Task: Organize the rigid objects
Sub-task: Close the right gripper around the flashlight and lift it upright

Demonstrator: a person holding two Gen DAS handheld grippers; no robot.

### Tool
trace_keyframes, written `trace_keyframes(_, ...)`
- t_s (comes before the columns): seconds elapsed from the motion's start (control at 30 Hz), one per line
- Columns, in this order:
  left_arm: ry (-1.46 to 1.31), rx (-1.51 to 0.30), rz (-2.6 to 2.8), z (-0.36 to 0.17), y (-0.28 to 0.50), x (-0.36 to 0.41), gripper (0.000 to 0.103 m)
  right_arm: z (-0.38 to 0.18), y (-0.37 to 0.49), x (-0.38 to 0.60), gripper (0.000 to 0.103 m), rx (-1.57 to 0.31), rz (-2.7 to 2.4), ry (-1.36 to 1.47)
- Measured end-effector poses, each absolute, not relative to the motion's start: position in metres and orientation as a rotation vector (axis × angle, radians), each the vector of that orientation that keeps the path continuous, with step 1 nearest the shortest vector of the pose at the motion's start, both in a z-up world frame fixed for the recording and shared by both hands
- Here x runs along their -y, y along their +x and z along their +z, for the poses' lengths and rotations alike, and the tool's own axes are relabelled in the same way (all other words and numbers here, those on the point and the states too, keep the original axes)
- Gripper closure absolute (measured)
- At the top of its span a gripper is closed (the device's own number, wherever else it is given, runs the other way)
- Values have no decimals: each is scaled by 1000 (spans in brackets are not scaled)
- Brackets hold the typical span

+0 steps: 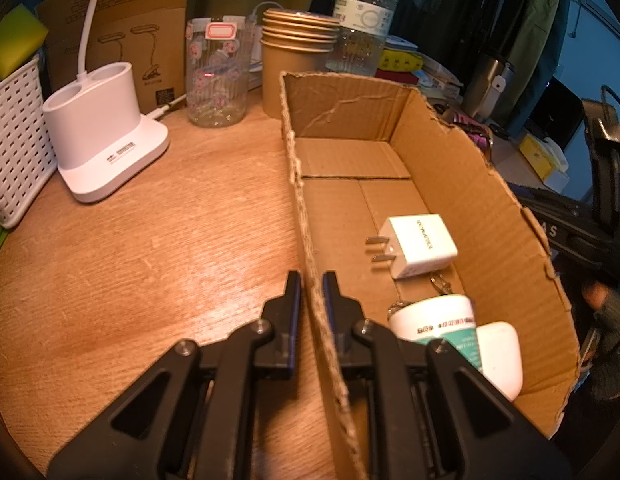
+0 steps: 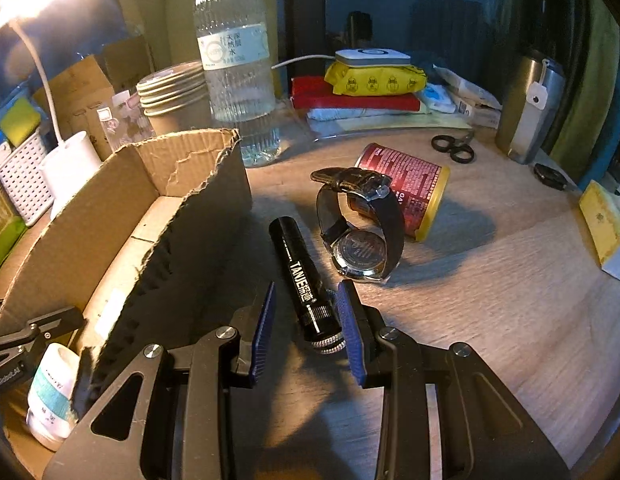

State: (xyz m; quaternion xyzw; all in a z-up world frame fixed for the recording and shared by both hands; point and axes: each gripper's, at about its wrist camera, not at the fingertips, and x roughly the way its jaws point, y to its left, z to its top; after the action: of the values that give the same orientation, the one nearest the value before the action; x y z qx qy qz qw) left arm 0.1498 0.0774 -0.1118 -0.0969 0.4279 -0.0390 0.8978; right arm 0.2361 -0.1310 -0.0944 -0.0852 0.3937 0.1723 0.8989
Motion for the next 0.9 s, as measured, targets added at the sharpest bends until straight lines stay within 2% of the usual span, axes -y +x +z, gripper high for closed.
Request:
trace_keyframes(0.77,-201,-886,-81,-112,150,-77,91,-109,255,125,69,-865,351,-183)
trace_keyframes(0.9,-201,-886,-81,-112,150,-77,91,-110,253,122,81,-858,350,-203)
